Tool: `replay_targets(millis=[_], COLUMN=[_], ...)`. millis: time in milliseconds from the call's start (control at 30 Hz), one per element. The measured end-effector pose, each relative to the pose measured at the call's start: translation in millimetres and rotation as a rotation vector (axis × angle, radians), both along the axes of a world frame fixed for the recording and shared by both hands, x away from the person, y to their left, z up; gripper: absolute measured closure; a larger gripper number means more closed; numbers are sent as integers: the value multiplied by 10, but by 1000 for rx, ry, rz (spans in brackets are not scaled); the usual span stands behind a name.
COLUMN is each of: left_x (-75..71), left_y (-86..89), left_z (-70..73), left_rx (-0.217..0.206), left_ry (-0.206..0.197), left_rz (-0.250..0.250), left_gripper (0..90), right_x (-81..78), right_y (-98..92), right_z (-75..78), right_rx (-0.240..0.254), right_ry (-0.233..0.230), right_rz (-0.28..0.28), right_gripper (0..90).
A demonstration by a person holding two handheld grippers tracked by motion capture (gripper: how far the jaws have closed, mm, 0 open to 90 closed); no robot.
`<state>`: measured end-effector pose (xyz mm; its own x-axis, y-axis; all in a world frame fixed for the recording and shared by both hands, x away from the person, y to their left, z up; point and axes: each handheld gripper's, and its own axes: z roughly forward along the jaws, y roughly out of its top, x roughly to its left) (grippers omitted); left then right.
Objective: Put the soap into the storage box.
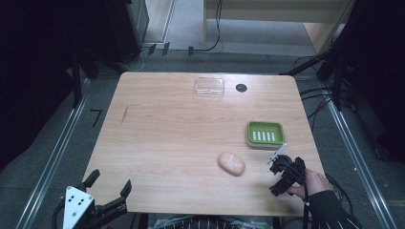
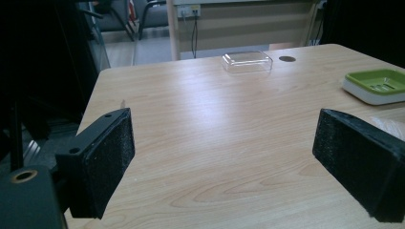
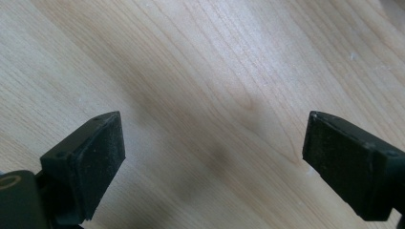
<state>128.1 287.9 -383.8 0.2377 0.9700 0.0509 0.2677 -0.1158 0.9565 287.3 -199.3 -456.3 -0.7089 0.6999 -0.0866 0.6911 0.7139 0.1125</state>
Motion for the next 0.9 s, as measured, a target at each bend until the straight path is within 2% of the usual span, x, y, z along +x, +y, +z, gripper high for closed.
replay_targets(millis=[200,333,633,767,900], left_x=[4,19,23,51,80], left_y=[-9,-36,-8,18,13], left_z=[4,6,-5,-13,-19], left_rx=[-5,12,6,-13,-8], left_ry=[-2,3,10,15,20], left_rz=[-1,-10,-6,-3,-14], left_gripper=[72,72,72,72,72], right_x=[-14,-25,-9,-11,-11], right_y=[7,10,60,102,131], right_z=[-2,-8,5,19,24], right_rx=[-6,-2,-3,-1,0], right_ry=[-2,-3,-11,-12,-15], right_rz=[11,12,24,27,27], right_gripper=[75,75,76,76,76])
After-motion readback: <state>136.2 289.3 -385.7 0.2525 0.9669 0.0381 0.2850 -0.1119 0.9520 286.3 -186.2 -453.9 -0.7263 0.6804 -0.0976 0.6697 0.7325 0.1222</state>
